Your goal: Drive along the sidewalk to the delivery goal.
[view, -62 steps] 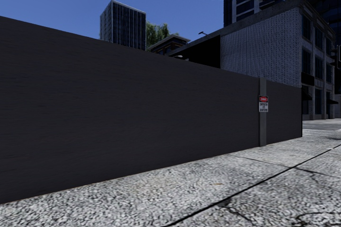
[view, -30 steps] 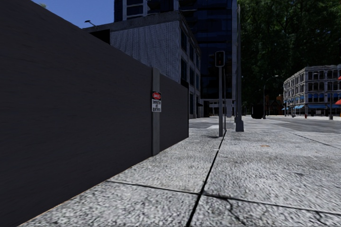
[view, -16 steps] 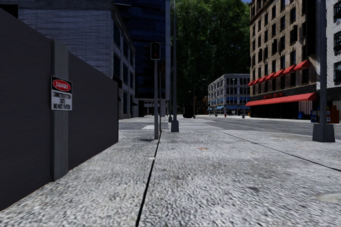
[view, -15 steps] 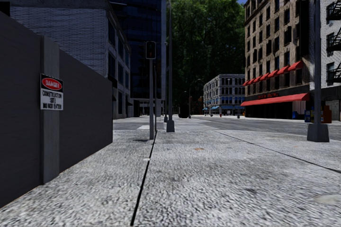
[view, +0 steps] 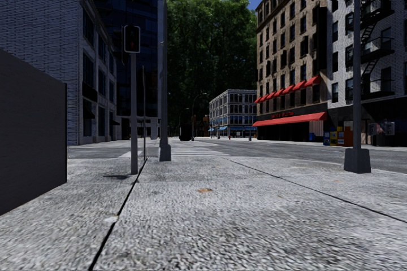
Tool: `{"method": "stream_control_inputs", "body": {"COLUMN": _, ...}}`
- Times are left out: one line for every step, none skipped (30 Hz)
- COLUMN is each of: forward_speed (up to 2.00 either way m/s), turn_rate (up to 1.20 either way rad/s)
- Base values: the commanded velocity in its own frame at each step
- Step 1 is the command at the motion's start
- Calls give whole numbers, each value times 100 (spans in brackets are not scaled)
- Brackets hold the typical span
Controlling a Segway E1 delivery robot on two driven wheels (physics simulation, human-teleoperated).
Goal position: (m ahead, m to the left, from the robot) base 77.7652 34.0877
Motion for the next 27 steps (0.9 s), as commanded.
{"method": "stream_control_inputs", "body": {"forward_speed": 200, "turn_rate": 0}}
{"method": "stream_control_inputs", "body": {"forward_speed": 200, "turn_rate": 0}}
{"method": "stream_control_inputs", "body": {"forward_speed": 200, "turn_rate": 0}}
{"method": "stream_control_inputs", "body": {"forward_speed": 200, "turn_rate": 0}}
{"method": "stream_control_inputs", "body": {"forward_speed": 200, "turn_rate": 0}}
{"method": "stream_control_inputs", "body": {"forward_speed": 200, "turn_rate": 0}}
{"method": "stream_control_inputs", "body": {"forward_speed": 200, "turn_rate": 0}}
{"method": "stream_control_inputs", "body": {"forward_speed": 200, "turn_rate": 0}}
{"method": "stream_control_inputs", "body": {"forward_speed": 200, "turn_rate": 0}}
{"method": "stream_control_inputs", "body": {"forward_speed": 200, "turn_rate": 0}}
{"method": "stream_control_inputs", "body": {"forward_speed": 200, "turn_rate": 0}}
{"method": "stream_control_inputs", "body": {"forward_speed": 200, "turn_rate": 0}}
{"method": "stream_control_inputs", "body": {"forward_speed": 200, "turn_rate": 0}}
{"method": "stream_control_inputs", "body": {"forward_speed": 200, "turn_rate": 0}}
{"method": "stream_control_inputs", "body": {"forward_speed": 200, "turn_rate": 0}}
{"method": "stream_control_inputs", "body": {"forward_speed": 200, "turn_rate": 0}}
{"method": "stream_control_inputs", "body": {"forward_speed": 200, "turn_rate": 0}}
{"method": "stream_control_inputs", "body": {"forward_speed": 200, "turn_rate": 0}}
{"method": "stream_control_inputs", "body": {"forward_speed": 200, "turn_rate": 0}}
{"method": "stream_control_inputs", "body": {"forward_speed": 200, "turn_rate": 0}}
{"method": "stream_control_inputs", "body": {"forward_speed": 200, "turn_rate": 0}}
{"method": "stream_control_inputs", "body": {"forward_speed": 200, "turn_rate": 0}}
{"method": "stream_control_inputs", "body": {"forward_speed": 200, "turn_rate": 0}}
{"method": "stream_control_inputs", "body": {"forward_speed": 200, "turn_rate": 0}}
{"method": "stream_control_inputs", "body": {"forward_speed": 200, "turn_rate": 0}}
{"method": "stream_control_inputs", "body": {"forward_speed": 200, "turn_rate": 0}}
{"method": "stream_control_inputs", "body": {"forward_speed": 200, "turn_rate": 0}}
